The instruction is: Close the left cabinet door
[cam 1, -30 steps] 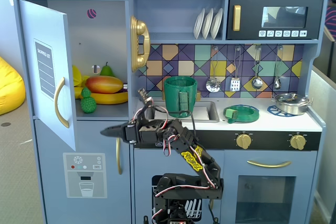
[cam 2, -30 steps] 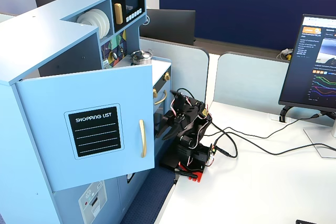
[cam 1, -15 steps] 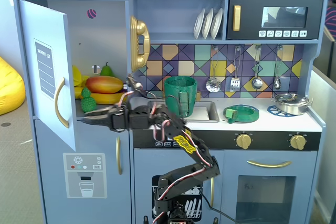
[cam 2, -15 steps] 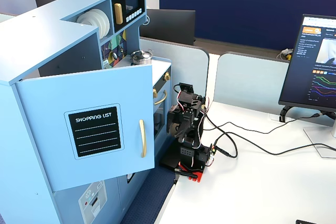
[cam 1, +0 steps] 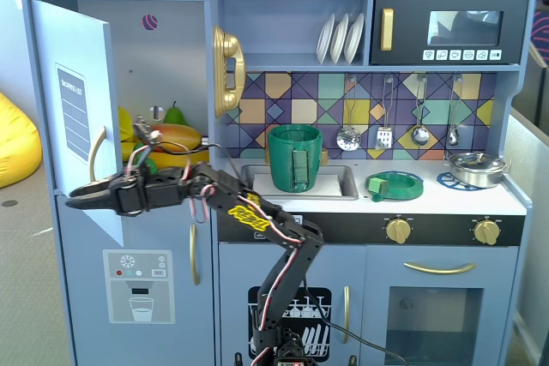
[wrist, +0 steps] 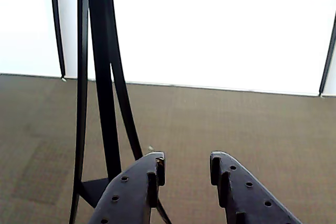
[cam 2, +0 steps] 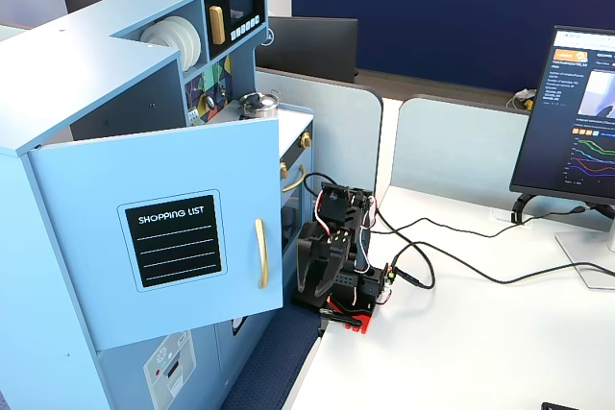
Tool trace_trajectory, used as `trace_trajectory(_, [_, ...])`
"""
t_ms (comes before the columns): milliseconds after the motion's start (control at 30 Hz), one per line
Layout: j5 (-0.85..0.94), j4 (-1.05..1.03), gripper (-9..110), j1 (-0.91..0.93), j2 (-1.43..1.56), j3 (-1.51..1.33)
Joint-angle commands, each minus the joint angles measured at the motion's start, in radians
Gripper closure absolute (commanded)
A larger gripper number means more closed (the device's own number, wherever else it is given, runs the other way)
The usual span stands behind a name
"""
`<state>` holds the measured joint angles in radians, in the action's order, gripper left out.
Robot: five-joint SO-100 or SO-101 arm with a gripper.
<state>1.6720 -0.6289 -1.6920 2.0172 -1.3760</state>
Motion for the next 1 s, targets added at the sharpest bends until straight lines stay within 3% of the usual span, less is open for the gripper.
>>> trace_trajectory(0, [-0.003, 0.044, 102, 0.049, -0.077, 0.138])
trace_trajectory(367, [-0.008, 0.069, 102, 0.186, -0.222, 0.256])
trace_trajectory(967, [-0.015, 0.089, 102, 0.589, -0.216, 0.242])
